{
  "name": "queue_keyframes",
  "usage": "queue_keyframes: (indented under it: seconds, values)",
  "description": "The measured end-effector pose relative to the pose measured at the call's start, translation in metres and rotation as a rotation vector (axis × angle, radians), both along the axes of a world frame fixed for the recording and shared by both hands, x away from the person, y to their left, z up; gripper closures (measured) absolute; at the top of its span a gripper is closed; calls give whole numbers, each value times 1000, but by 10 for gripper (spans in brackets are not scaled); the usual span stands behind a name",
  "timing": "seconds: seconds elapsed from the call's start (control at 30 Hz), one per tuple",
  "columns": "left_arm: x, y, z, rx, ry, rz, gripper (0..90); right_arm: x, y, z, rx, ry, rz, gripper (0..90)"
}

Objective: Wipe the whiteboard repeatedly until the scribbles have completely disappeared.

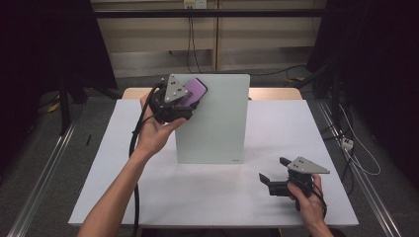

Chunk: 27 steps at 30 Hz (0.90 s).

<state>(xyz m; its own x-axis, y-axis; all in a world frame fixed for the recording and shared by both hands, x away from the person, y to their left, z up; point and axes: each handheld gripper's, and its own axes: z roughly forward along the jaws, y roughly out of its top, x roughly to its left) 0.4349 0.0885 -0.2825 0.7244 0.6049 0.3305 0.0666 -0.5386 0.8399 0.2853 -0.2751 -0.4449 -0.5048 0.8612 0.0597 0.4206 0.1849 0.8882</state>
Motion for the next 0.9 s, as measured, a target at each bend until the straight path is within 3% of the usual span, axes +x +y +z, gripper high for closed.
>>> queue_keyframes:
  seconds: [0.17, 0.43, 0.63, 0.77, 0.83, 0.9]
  values:
    - [-3, 8, -7, 19, 6, 0, 410, 0, 1, 0, 0, 1, -1, 51]
    - [0, 30, -5, -86, 29, 31, 410, 1, 1, 0, -4, 2, -1, 51]
    - [-1, 28, -9, -52, 46, 8, 410, 1, 1, -1, -5, 3, 2, 51]
    - [-5, 21, -17, 9, 64, -32, 410, 1, 1, -1, -5, 3, 2, 51]
    - [-7, 19, -19, 11, 75, -47, 410, 2, 1, -1, -5, 1, 1, 51]
    - [-9, 19, -21, -20, 101, -77, 410, 2, 1, -1, -5, 2, 1, 51]
